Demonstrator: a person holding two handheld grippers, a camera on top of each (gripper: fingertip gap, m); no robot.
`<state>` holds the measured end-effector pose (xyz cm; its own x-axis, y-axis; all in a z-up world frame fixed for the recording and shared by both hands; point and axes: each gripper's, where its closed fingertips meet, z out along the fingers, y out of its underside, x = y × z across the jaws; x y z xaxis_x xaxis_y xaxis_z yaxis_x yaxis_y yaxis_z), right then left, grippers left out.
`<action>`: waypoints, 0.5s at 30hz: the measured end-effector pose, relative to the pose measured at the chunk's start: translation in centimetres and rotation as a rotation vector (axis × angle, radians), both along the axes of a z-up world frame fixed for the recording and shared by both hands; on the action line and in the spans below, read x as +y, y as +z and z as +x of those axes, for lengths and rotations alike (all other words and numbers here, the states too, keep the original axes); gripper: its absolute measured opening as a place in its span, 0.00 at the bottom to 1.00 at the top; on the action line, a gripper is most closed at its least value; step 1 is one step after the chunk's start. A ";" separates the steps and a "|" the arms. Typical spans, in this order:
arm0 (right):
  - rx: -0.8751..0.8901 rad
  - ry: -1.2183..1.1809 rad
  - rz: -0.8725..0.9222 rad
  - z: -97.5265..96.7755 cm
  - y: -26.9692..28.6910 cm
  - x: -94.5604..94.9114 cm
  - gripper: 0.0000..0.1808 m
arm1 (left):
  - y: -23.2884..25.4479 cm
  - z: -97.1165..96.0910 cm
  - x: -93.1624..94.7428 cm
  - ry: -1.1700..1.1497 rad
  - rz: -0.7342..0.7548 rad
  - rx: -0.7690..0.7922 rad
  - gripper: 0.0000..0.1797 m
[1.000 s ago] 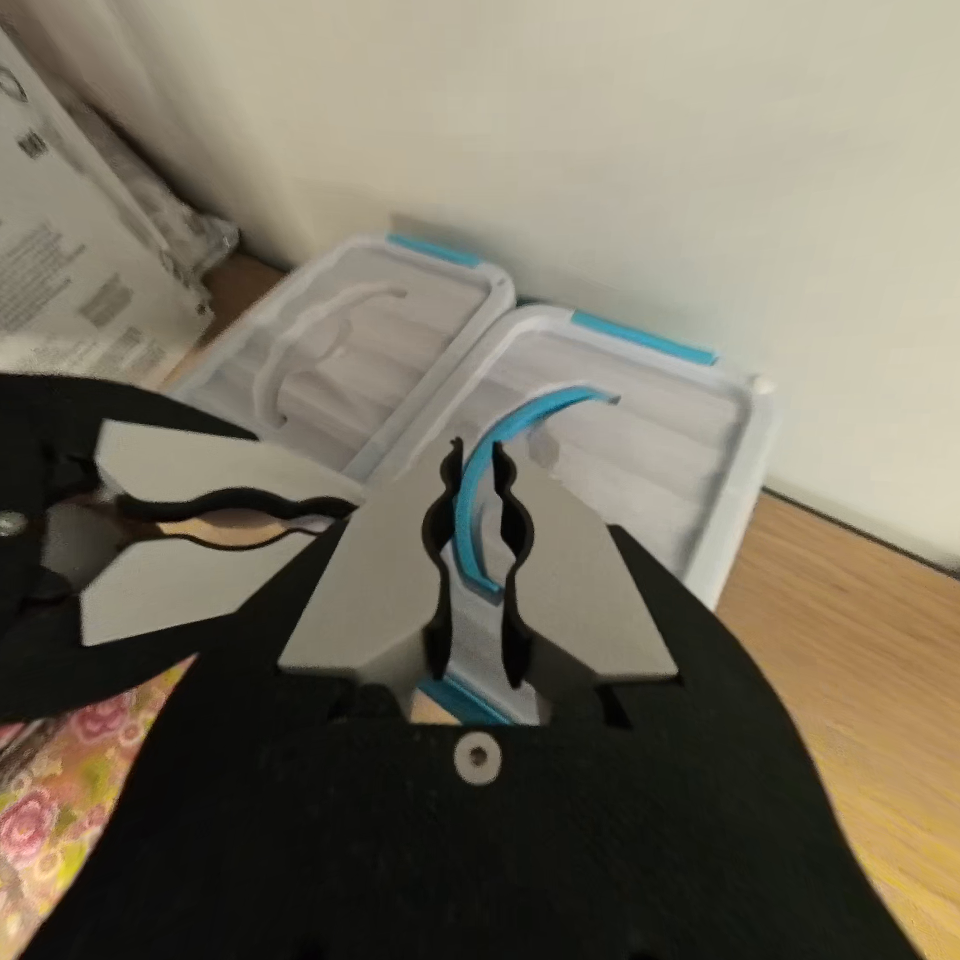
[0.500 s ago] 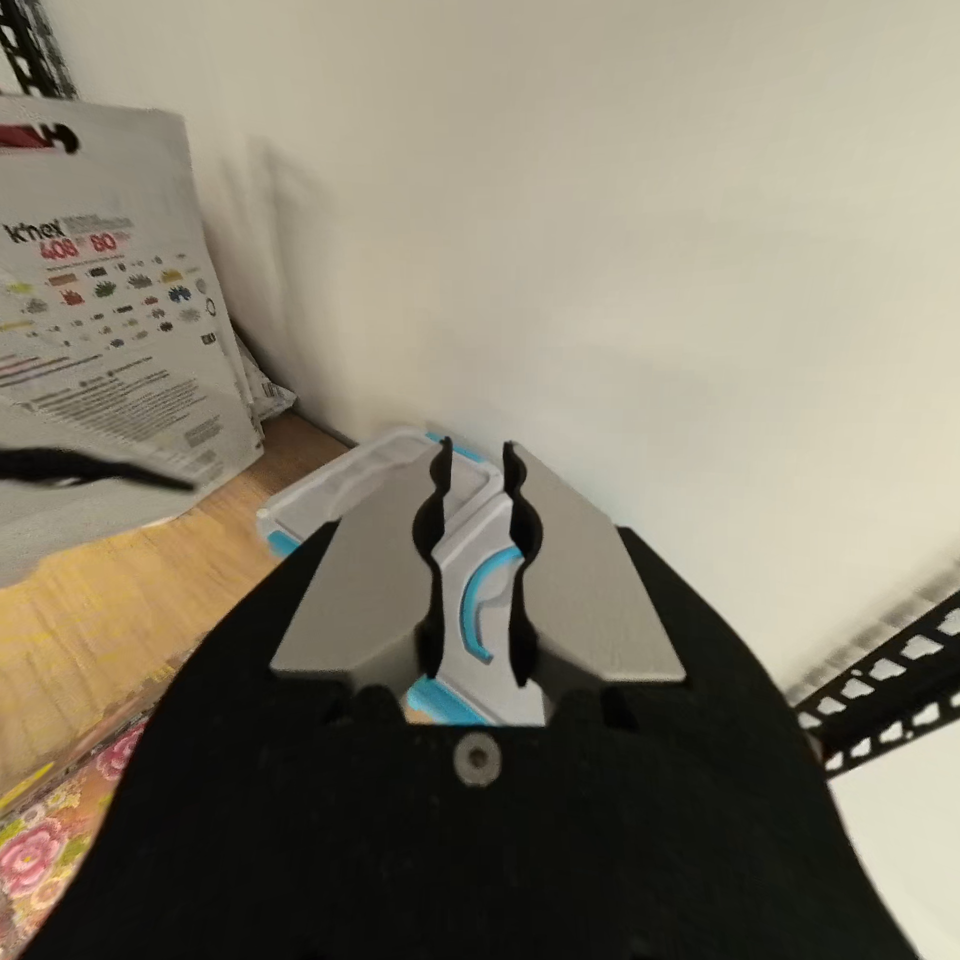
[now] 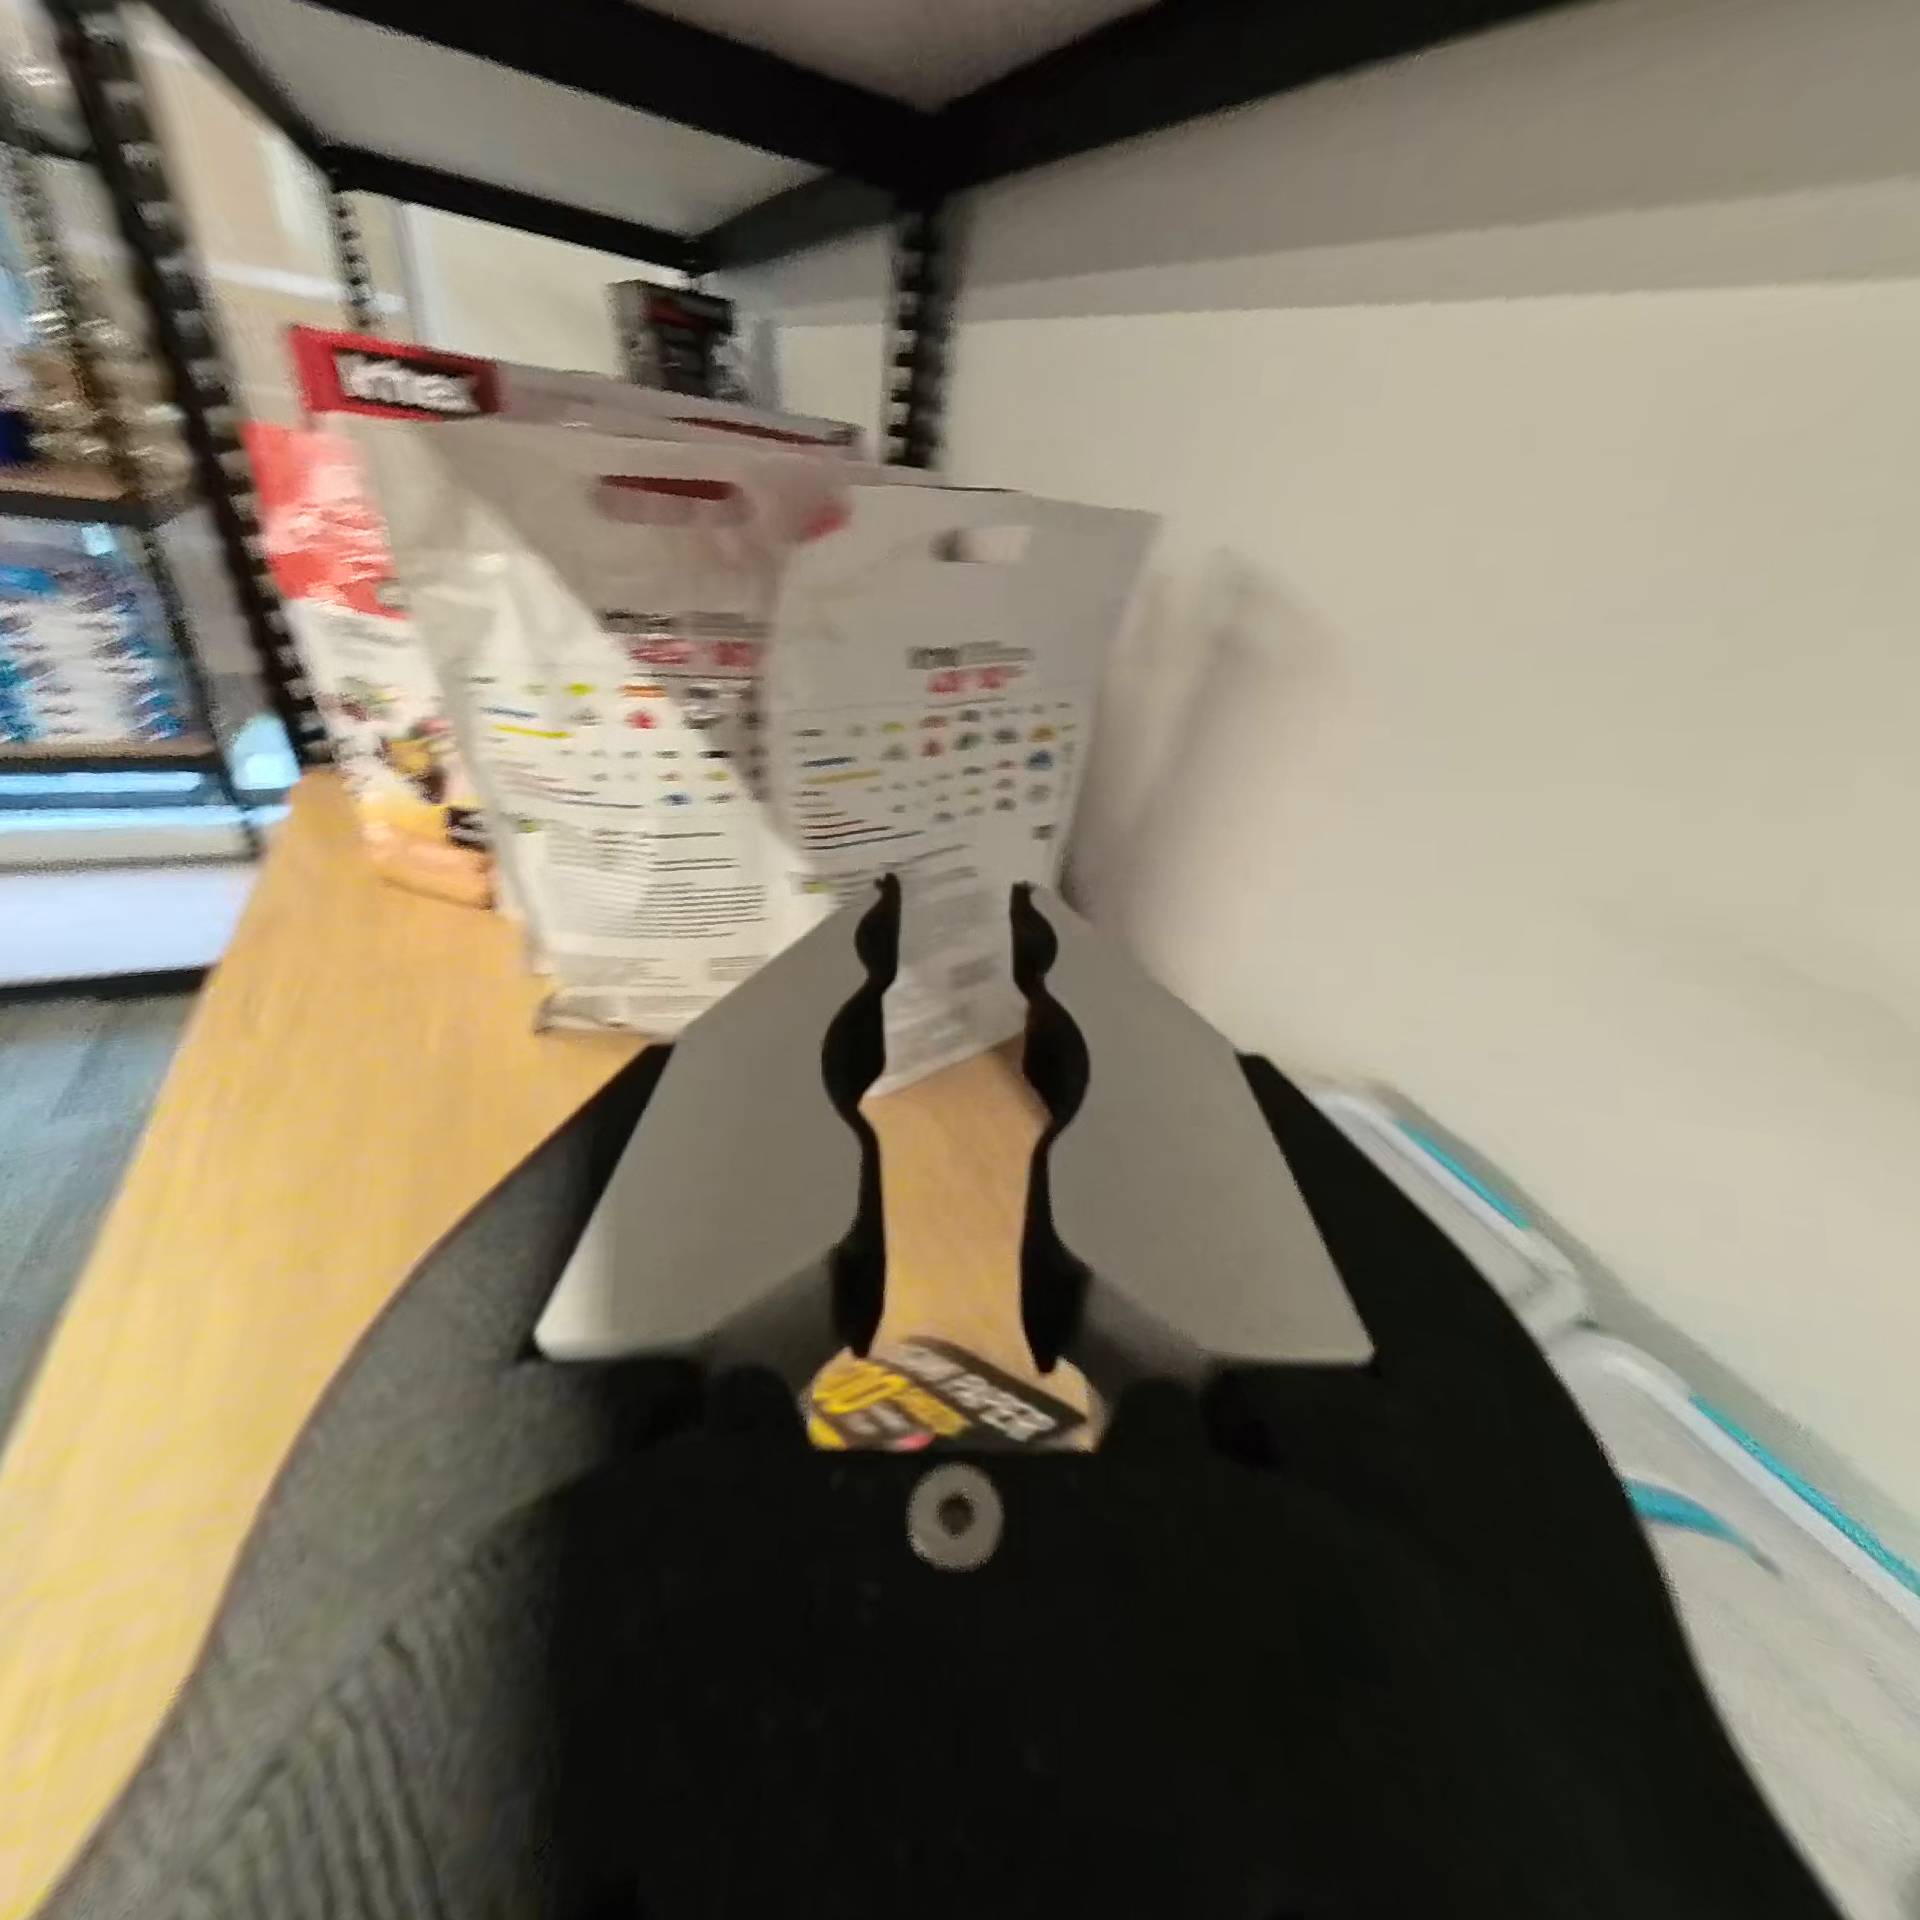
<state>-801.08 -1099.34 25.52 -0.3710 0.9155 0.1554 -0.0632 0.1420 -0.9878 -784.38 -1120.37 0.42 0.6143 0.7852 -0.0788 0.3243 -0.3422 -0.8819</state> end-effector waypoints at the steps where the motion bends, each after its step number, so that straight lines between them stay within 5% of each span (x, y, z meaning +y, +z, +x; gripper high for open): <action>1: -0.001 0.055 0.025 0.8 0.0 -2.4 0.11 | -3.0 2.0 -1.7 0.043 -0.002 -0.066 0.00; 6: 0.022 0.410 0.134 8.7 -0.5 -17.0 0.12 | -14.0 12.0 -11.1 0.271 0.130 -0.438 0.00; 10: 0.047 0.560 0.238 13.8 -3.6 -28.4 0.17 | -16.5 16.7 -20.9 0.495 0.222 -0.469 0.00; 15: 0.183 0.399 0.516 14.4 -11.6 -40.8 0.21 | -17.1 19.0 -32.2 0.614 0.320 -0.480 0.00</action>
<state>-786.69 -1140.11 13.96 -0.5915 0.5053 0.6283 -0.3685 0.5236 -0.7681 -765.40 -1152.54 -16.71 -0.0190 0.9306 0.3655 0.7357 0.2606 -0.6252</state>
